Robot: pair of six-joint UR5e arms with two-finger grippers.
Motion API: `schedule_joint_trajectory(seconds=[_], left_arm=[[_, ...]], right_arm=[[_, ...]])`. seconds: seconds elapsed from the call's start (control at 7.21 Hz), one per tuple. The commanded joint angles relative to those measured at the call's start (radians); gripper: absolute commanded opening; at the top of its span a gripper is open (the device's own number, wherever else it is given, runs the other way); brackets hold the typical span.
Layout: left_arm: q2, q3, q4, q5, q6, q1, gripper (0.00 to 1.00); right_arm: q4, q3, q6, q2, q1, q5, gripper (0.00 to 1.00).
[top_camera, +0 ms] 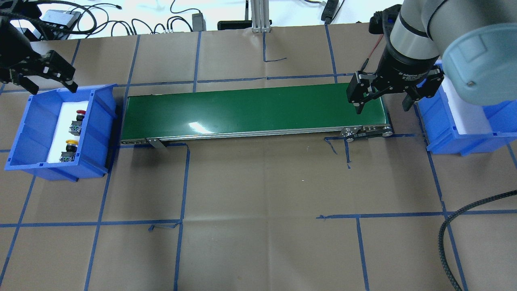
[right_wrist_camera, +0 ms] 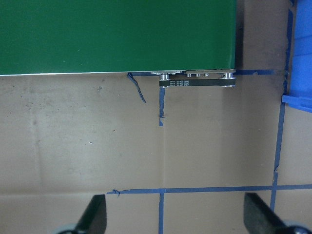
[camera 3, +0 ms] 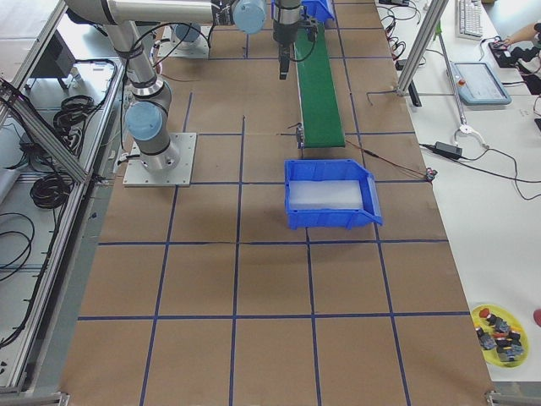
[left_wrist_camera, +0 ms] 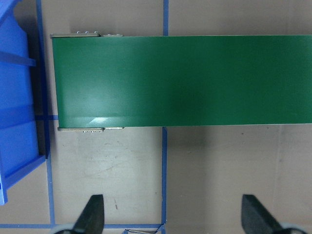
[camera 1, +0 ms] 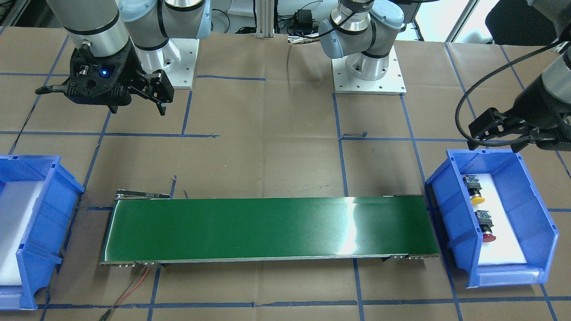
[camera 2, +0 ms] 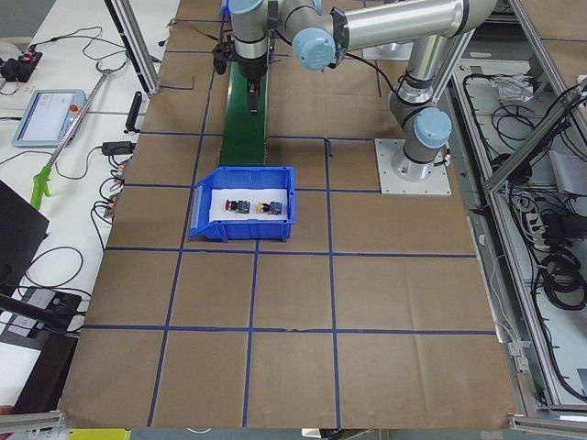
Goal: Transport two buttons from left to right
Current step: 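Lower the left gripper onto the yellow-capped button and close it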
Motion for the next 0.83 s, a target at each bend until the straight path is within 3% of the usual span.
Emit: schedule_joint_trajectory(seconds=[0.0, 0.28, 0.69], left_arm=[[-0.015, -0.038, 0.013, 0.006, 0.112, 0.085, 1.0], [-0.018, -0.081, 0.059, 0.006, 0.174, 0.136, 0.99], [-0.037, -0.26, 0.331, 0.004, 0.219, 0.185, 0.99]], right_arm=[[0.0, 0.0, 0.001, 0.0, 0.0, 0.0, 1.0], [0.0, 0.0, 0.001, 0.0, 0.0, 0.0, 1.0], [0.002, 0.0, 0.0, 0.0, 0.0, 0.0, 1.0]])
